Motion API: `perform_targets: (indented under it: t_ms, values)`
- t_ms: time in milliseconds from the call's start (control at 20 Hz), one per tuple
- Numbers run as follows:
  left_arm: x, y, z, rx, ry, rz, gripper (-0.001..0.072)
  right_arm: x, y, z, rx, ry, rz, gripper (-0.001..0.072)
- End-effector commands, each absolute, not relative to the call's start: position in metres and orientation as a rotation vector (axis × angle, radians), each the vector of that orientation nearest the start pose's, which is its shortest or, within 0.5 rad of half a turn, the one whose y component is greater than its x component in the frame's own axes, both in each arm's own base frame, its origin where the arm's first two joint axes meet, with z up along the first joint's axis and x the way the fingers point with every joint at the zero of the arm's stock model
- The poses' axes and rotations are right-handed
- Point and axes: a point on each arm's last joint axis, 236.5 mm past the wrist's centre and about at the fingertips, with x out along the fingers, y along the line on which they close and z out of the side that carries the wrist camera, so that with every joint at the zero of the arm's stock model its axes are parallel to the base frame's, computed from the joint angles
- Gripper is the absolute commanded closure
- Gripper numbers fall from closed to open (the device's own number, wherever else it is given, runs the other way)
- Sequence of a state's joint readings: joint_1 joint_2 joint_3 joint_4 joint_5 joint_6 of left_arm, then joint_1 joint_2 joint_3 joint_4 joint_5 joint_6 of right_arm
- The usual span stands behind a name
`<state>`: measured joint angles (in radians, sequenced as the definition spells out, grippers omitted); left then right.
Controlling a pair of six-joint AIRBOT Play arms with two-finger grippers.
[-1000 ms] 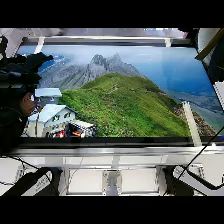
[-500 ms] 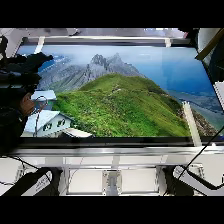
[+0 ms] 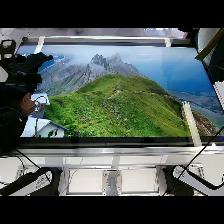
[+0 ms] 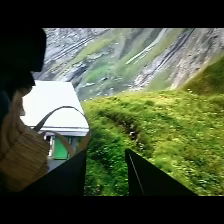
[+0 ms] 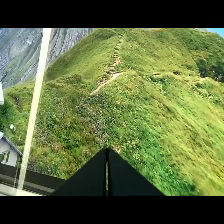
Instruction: Fold the clothes and pants, and hang the long-sleeved shirts on hangers.
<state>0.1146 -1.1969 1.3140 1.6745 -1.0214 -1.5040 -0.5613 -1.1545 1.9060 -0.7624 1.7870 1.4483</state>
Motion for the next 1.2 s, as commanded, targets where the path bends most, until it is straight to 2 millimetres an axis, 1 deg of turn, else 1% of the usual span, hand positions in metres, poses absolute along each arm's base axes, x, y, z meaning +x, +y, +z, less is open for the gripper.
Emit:
perform_targets:
  t_ms: [0,50,100,150,250,300,400,550,600,700,750,800,850,900,950,1000,1050,1100,1150]
  values:
    - [0.432,0.122,0.112,0.272,0.955,0.283,0.0406,0.324,-0.007,0.315,0.388,0.828,0.342,0.0682]
    - [0.427,0.140,0.118,0.276,0.946,0.349,0.0312,0.326,-0.007,0.314,0.393,0.832,0.344,0.0682]
    - [0.421,0.157,0.123,0.249,0.935,0.412,0.0193,0.327,-0.009,0.312,0.396,0.836,0.343,0.0682]
    - [0.412,0.176,0.128,0.206,0.926,0.471,0.0180,0.328,-0.011,0.311,0.394,0.840,0.333,0.0682]
    - [0.386,0.212,0.134,0.132,0.932,0.575,0.0180,0.327,-0.010,0.312,0.392,0.837,0.333,0.0682]
    - [0.370,0.226,0.135,0.095,0.950,0.617,0.0180,0.327,-0.010,0.312,0.392,0.837,0.333,0.0682]
    - [0.349,0.245,0.139,0.040,0.951,0.675,0.0181,0.328,-0.011,0.312,0.390,0.835,0.332,0.0682]
    - [0.337,0.252,0.151,-0.015,0.912,0.700,0.0180,0.328,-0.011,0.312,0.390,0.834,0.332,0.0682]
    - [0.334,0.255,0.155,-0.014,0.906,0.710,0.0180,0.332,-0.012,0.315,0.393,0.810,0.324,0.0682]
    - [0.329,0.259,0.157,-0.018,0.903,0.726,0.0181,0.361,-0.025,0.340,0.419,0.651,0.273,0.0682]
    - [0.325,0.262,0.155,-0.025,0.913,0.735,0.0181,0.367,-0.028,0.348,0.424,0.605,0.262,0.0681]
    - [0.319,0.263,0.152,-0.037,0.937,0.746,0.0181,0.370,-0.031,0.349,0.424,0.593,0.253,0.0681]
    - [0.312,0.265,0.148,-0.050,0.960,0.758,0.0181,0.380,-0.032,0.354,0.447,0.553,0.242,0.0681]
    - [0.307,0.267,0.145,-0.071,0.970,0.768,0.0181,0.387,-0.029,0.354,0.461,0.536,0.249,0.0681]
    - [0.307,0.267,0.142,-0.117,0.961,0.772,0.0180,0.392,-0.016,0.347,0.469,0.553,0.280,0.0681]
    - [0.307,0.268,0.138,-0.148,0.959,0.768,0.0180,0.395,0.002,0.334,0.461,0.593,0.327,0.0681]
    - [0.305,0.272,0.133,-0.162,0.972,0.777,0.0180,0.398,0.024,0.314,0.440,0.648,0.376,0.0681]
    - [0.298,0.281,0.129,-0.165,0.986,0.803,0.0176,0.400,0.041,0.293,0.398,0.695,0.407,0.0672]
    - [0.289,0.292,0.126,-0.178,0.993,0.834,0.0102,0.407,0.052,0.275,0.336,0.723,0.410,0.0651]
